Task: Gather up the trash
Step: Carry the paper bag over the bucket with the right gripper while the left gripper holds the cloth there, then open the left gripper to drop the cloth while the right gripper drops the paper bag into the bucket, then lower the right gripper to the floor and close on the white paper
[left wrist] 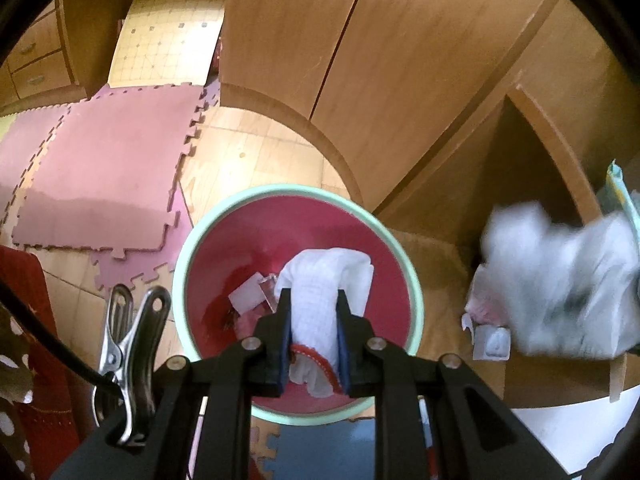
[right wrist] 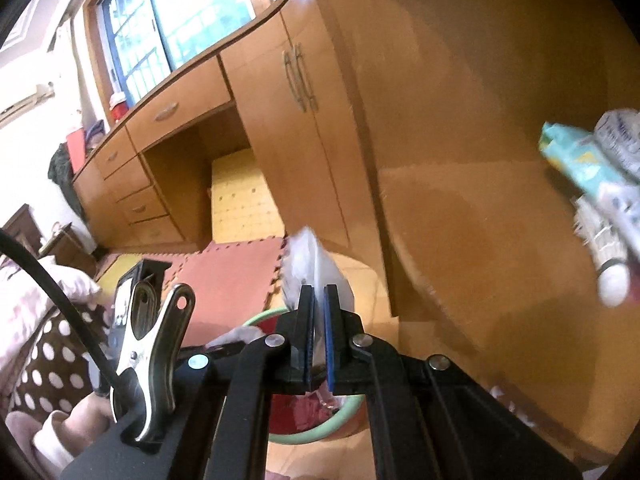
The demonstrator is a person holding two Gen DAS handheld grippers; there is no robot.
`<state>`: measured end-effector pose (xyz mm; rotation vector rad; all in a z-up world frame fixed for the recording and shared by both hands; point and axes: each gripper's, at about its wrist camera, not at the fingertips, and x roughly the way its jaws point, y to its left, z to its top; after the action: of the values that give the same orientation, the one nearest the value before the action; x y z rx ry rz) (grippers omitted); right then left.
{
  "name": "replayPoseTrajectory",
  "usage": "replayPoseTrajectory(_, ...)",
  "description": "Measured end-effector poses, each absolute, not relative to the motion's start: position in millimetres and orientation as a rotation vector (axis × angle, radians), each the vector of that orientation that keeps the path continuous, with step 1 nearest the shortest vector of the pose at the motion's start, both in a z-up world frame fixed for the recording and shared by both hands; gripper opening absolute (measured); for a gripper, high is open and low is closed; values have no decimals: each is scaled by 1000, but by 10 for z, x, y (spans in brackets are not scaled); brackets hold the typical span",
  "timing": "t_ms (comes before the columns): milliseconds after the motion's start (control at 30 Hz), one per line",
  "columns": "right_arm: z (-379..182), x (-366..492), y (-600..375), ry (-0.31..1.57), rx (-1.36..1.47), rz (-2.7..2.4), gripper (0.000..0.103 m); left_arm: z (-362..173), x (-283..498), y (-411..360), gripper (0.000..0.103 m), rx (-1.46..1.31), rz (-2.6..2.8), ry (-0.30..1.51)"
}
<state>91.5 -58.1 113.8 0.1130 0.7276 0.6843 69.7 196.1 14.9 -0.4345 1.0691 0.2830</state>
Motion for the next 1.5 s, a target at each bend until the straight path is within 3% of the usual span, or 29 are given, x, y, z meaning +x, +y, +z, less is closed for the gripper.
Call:
replayPoseTrajectory(533, 719, 967, -258, 850, 53, 758, 6, -130, 769, 1953, 19, -393, 270, 1172)
replayPoseTrajectory(633, 576, 910, -341, 905, 36, 735, 13, -181, 772, 1969, 20, -422, 261, 1193)
replayPoseTrajectory(833, 239, 784, -569, 1003, 35, 681, 24, -181, 791, 1977, 32, -441, 264, 1202)
replayPoseTrajectory(1000, -323, 669, -827, 1130, 121, 586, 26, -148, 803, 1963, 39, -445, 252, 1197)
replayPoseTrajectory(1100, -749, 625, -1000, 1212, 186, 513, 27, -141, 819, 1955, 48, -443, 268, 1195)
replayPoseTrajectory(1200, -1125, 600, -1125, 1278, 195, 434, 34, -131, 821, 1972, 49, -471, 275, 1194)
replayPoseTrajectory(1333, -1610, 660, -1232, 1346, 172, 342, 57, -92, 820, 1991, 50, -481, 283, 1178)
replayPoseTrajectory(1500, -2148, 738, -1232, 1374, 174, 245, 66, -160, 876, 2020, 52, -490, 293, 1191)
